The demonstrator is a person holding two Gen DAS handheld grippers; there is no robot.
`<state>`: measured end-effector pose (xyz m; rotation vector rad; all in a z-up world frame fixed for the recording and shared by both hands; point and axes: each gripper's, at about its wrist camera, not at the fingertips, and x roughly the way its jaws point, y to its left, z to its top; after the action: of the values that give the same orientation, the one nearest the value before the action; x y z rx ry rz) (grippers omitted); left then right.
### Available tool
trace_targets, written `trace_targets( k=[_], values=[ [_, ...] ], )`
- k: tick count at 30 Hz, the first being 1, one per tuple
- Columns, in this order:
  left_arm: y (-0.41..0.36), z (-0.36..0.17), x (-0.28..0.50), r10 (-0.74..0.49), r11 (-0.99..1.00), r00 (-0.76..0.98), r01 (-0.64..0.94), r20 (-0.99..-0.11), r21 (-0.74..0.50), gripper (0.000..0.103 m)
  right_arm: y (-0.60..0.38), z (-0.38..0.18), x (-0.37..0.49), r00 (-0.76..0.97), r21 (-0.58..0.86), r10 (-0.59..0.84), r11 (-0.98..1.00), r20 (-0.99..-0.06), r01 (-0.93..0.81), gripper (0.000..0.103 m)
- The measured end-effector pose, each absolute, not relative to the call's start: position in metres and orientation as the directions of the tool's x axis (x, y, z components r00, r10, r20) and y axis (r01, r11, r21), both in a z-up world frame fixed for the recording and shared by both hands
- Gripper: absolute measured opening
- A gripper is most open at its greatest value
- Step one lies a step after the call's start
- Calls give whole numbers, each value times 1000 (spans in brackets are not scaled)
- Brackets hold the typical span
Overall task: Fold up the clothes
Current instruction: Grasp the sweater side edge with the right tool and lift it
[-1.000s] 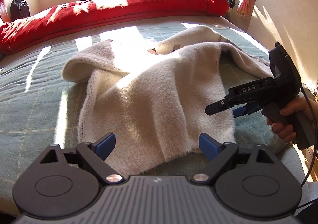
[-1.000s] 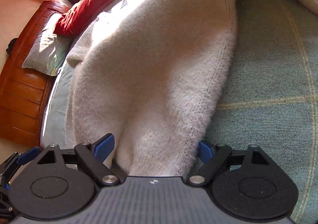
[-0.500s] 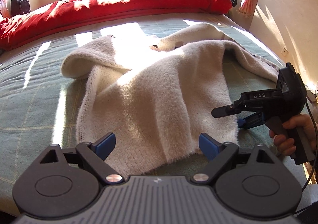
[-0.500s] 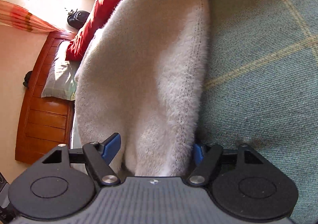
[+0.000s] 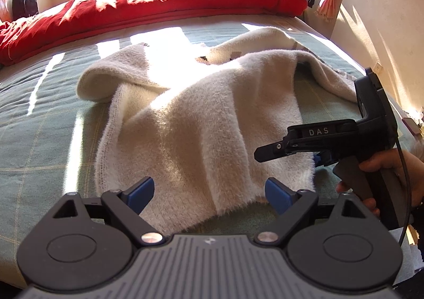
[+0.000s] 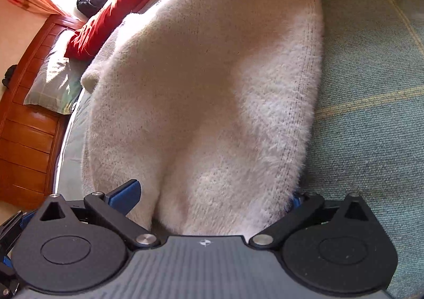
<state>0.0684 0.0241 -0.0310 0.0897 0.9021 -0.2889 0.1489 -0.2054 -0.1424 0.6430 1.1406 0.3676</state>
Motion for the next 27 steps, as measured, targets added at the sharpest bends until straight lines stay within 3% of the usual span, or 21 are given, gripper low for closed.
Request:
trace_targets(
  k=[5, 10, 13, 15, 21, 27],
  values=[
    [27, -29, 65, -204, 959, 591, 280, -780, -39, 91, -189, -135, 149, 393, 570, 506, 820, -768, 56, 103],
    [32, -28, 63, -197, 963, 594, 267, -780, -40, 91, -187, -135, 136, 439, 535, 481, 845, -759, -2, 102],
    [33, -27, 64, -197, 963, 597, 265, -778, -41, 91, -186, -130, 129, 482, 499, 446, 866, -754, -20, 87],
    [32, -26, 63, -198, 963, 599, 268, -776, -39, 91, -190, -129, 127, 500, 503, 449, 864, -740, -30, 64],
    [27, -27, 65, -195, 961, 596, 275, -779, -30, 91, -205, -130, 126, 518, 508, 432, 861, -738, 6, 19],
    [24, -25, 65, -181, 960, 601, 279, -778, -8, 91, -215, -115, 120, 560, 498, 412, 867, -719, 1, 14]
  ],
)
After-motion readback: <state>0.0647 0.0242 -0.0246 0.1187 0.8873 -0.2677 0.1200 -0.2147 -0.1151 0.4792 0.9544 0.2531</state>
